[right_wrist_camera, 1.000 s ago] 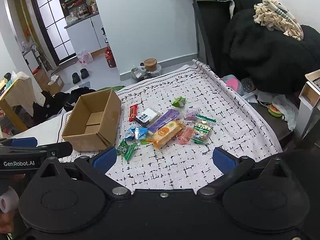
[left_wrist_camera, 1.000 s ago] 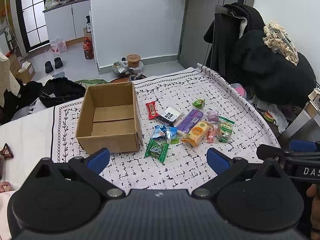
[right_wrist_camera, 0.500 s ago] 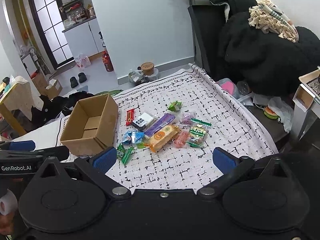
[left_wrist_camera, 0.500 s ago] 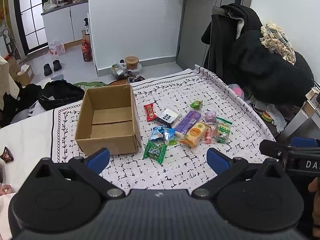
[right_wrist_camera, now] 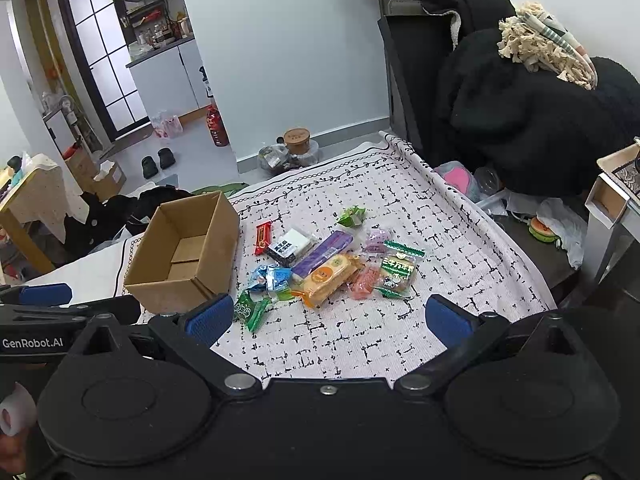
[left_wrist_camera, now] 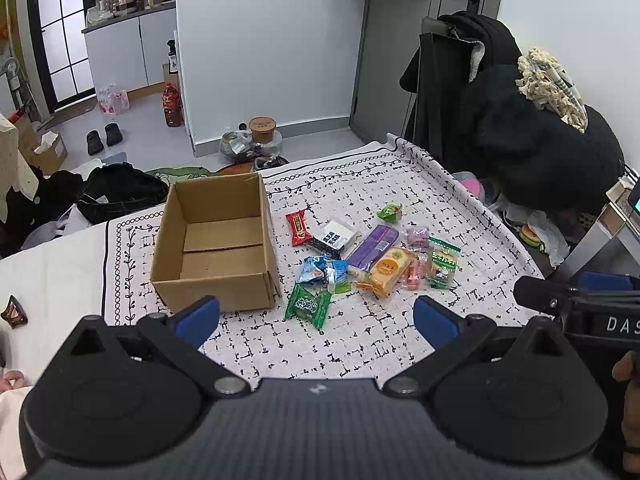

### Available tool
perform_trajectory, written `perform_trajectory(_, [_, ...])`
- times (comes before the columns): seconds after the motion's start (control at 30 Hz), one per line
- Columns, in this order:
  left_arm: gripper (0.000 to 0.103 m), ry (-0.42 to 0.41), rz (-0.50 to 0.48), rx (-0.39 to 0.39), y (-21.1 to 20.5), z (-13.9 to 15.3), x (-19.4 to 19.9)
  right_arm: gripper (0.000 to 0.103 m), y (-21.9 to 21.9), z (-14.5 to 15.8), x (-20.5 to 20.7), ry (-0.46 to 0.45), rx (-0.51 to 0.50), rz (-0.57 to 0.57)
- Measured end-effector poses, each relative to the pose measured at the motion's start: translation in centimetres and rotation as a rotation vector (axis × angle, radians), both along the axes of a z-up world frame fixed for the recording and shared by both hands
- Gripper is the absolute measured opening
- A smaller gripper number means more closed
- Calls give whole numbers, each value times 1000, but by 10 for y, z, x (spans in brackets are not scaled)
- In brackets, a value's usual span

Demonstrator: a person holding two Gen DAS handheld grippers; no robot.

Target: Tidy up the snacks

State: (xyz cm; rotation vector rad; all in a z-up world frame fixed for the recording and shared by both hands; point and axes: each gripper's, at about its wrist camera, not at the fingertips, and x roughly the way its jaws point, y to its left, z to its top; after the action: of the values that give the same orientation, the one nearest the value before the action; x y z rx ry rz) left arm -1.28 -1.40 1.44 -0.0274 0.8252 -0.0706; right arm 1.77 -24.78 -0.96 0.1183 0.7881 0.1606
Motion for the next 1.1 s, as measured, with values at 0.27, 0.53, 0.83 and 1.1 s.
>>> perform_trajectory(0.27, [103, -6, 5, -3, 2, 3, -1, 103, 2, 2, -2, -7, 1, 3])
perform_trajectory(0.53, [103, -7, 26, -17, 7, 2, -5, 103, 2, 3, -3, -12, 1, 5])
perform_trajectory(0.83, [103, -8, 37, -43, 11, -2, 1, 103, 7, -2, 1, 0, -6, 1])
perform_trajectory(1.1, [103, 11, 19, -63, 15, -13, 12, 103, 10, -16, 12, 34, -16, -25])
